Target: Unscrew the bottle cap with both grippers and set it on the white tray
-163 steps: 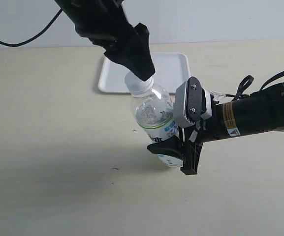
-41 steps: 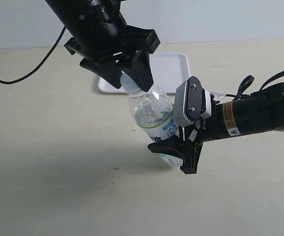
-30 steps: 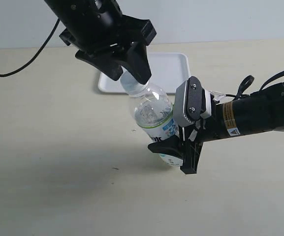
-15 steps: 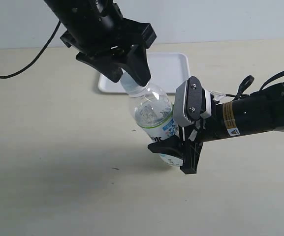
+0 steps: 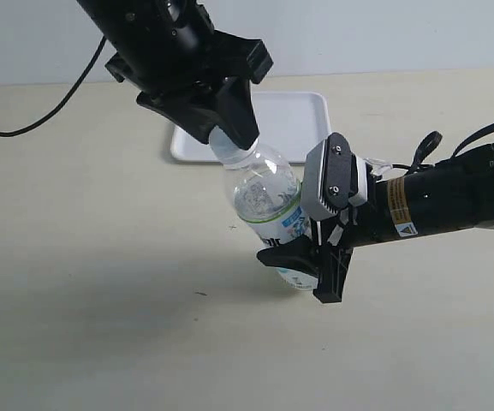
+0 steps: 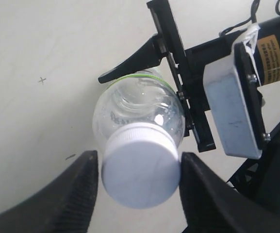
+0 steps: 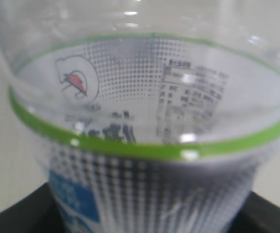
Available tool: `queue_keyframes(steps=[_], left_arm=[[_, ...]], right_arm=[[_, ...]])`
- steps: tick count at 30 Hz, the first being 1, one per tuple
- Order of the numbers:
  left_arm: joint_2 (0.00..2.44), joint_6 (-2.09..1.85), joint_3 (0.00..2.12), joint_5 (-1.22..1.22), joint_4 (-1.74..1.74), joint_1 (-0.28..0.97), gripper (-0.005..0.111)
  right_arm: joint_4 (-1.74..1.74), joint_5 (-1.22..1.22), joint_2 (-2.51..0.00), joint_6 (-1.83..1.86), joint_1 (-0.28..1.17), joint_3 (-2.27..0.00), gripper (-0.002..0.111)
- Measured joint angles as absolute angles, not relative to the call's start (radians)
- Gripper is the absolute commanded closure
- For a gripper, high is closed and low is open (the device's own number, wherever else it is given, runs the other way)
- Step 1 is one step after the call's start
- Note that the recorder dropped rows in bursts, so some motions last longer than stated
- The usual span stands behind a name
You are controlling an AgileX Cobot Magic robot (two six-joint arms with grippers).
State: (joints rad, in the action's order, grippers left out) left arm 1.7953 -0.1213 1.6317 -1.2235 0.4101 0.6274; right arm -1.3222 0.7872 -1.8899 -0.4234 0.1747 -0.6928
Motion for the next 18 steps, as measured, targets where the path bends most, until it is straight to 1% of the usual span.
queue_keyframes(steps=[7, 8, 9, 11, 15, 18], left_arm=[[1.795, -0.122, 1.632, -1.223, 0.412, 0.627, 0.057], [1.795, -0.122, 1.632, -1.223, 0.412, 0.627, 0.059], [1.795, -0.122, 1.632, -1.223, 0.412, 0.627, 0.062], [1.795, -0.122, 1.632, -1.223, 0.414, 0.627, 0.072], [1.795, -0.113, 1.632, -1.223, 0.416, 0.627, 0.106], [1.795, -0.089, 1.632, -1.223, 0.416, 0.627, 0.107]], right_arm=[[-1.322, 0.789, -1.890, -0.425, 0.175, -0.693, 0.108], [-1.322, 0.789, -1.890, -0.425, 0.175, -0.693, 0.108], [-1.322, 0.789, -1.890, -0.425, 0.175, -0.693, 0.108], [-1.322, 0.789, -1.890, -0.425, 0.175, -0.693, 0.108], [-1.322, 0.789, -1.890, -0.427, 0.175, -0.693, 0.108], [-1.322, 0.789, -1.890, -0.427, 0.175, -0.693, 0.108]])
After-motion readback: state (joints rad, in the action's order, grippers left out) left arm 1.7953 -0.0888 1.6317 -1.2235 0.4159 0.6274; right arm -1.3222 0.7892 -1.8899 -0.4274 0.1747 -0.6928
